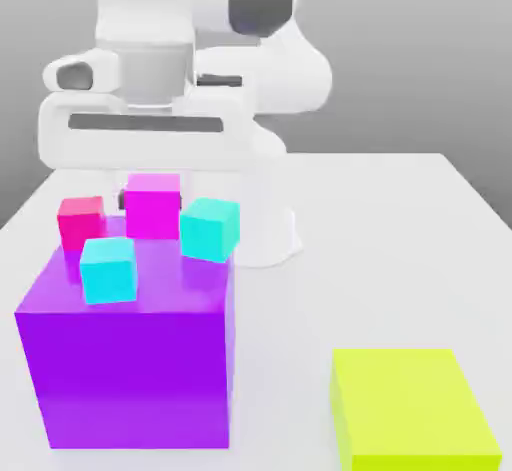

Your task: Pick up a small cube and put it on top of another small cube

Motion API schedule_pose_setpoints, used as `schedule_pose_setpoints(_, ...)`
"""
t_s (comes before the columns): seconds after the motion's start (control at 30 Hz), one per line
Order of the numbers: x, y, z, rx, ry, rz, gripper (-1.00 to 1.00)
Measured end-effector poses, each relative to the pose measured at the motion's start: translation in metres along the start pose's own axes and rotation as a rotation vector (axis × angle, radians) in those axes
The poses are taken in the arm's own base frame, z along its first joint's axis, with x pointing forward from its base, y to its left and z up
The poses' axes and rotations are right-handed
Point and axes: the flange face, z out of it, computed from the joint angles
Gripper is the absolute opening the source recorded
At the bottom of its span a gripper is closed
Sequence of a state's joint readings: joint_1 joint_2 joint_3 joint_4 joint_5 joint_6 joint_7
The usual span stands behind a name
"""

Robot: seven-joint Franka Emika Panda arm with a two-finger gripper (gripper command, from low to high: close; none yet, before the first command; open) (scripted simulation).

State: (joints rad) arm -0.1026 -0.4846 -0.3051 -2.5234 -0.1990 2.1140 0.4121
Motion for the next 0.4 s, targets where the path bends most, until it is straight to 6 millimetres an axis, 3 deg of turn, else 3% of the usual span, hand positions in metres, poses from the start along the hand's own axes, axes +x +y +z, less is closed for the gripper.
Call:
schedule_pose_setpoints(0.07, 0.004, 0.052, -0.022, 0.002, -0.013, 0.019, -1.00)
schedule_pose_setpoints(0.13, -0.004, 0.062, -0.010, 0.010, -0.057, 0.005, -1.00)
schedule_pose_setpoints(0.23, -0.009, 0.064, 0.030, 0.012, -0.071, 0.001, -1.00)
schedule_pose_setpoints(0.27, -0.010, 0.064, 0.043, 0.013, -0.072, 0.001, 1.00)
schedule_pose_setpoints(0.4, -0.010, 0.064, 0.043, 0.013, -0.072, 0.001, 1.00)
